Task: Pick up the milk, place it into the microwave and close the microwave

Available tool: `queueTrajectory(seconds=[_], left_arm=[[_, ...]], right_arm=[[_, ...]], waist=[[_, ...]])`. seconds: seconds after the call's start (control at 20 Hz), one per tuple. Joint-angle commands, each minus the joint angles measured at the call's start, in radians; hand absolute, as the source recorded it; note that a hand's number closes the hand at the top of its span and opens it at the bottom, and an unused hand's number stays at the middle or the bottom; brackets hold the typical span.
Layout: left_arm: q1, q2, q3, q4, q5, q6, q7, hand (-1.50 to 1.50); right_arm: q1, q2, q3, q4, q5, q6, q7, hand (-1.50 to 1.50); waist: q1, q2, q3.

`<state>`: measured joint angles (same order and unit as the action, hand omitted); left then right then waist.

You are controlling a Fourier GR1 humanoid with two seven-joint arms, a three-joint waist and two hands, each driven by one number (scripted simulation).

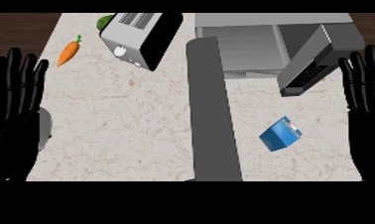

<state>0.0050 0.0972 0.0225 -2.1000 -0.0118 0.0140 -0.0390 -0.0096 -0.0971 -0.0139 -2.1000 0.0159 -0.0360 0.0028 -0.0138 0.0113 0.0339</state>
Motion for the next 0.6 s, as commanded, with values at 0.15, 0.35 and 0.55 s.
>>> queueTrajectory(seconds=[0.15, 0.35, 0.55], left_arm=[[-0.107, 0.039, 0.06, 0.135, 0.034, -0.028, 0.014, -1.5], [-0.028, -0.031, 0.025, 0.158, 0.085, -0.015, 0.065, -1.5], [0.091, -0.026, 0.021, 0.032, 0.125, -0.047, 0.102, -1.5]], right_arm=[[0.026, -0.025, 0.069, -0.034, -0.027, 0.089, 0.035, -1.5], [0.101, 0.062, 0.284, -0.01, -0.115, 0.168, 0.042, -1.5], [0.223, 0.054, 0.343, -0.124, -0.125, 0.175, 0.079, -1.5]], waist=[[0.007, -0.01, -0.034], [0.019, -0.008, -0.034], [0.018, -0.015, -0.034]])
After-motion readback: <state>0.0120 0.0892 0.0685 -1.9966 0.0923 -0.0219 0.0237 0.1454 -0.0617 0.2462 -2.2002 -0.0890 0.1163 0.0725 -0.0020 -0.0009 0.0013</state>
